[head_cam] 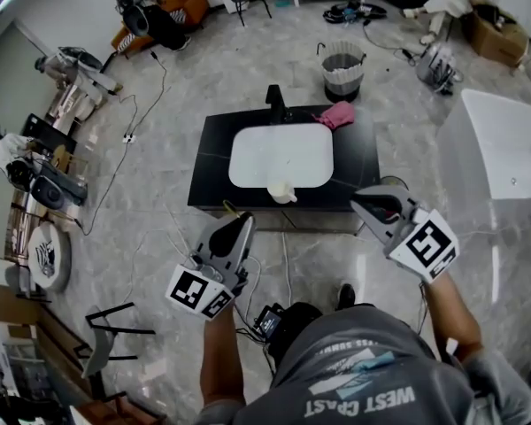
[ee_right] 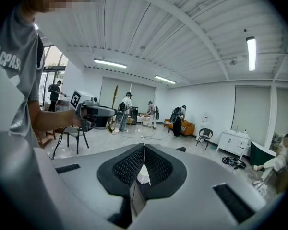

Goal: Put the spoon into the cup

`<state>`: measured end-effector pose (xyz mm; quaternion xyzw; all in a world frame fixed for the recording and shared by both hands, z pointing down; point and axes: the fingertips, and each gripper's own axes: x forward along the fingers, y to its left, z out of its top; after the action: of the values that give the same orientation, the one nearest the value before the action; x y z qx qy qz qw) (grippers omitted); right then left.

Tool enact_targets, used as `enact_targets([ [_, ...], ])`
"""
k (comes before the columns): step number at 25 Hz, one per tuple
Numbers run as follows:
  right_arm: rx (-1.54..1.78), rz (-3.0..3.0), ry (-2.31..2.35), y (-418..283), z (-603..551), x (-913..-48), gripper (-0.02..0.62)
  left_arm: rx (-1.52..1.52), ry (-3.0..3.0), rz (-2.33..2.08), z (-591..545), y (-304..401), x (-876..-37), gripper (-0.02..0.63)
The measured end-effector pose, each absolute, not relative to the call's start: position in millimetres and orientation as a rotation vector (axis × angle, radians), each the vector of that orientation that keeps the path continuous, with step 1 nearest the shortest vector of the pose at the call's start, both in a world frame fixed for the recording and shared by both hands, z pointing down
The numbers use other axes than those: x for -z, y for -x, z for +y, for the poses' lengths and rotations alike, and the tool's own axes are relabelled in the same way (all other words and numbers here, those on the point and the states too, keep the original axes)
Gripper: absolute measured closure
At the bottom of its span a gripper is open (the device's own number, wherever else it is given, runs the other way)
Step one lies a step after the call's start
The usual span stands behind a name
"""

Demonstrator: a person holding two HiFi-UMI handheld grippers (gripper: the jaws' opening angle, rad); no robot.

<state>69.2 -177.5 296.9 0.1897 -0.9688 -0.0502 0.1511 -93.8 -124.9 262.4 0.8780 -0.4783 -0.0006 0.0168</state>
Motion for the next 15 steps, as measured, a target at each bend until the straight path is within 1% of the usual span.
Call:
enact_targets([
  [10,0.085,-2.745,-0.515,-38,-208,-327,0.563,0.004,-2.675,-1.463,-167,127,-298,0.604],
  [15,0.068,-2.732,-0.536,-15,-222,-322,0.563,0.023,-2.703,-1.387,-201,143,-303,0.604],
])
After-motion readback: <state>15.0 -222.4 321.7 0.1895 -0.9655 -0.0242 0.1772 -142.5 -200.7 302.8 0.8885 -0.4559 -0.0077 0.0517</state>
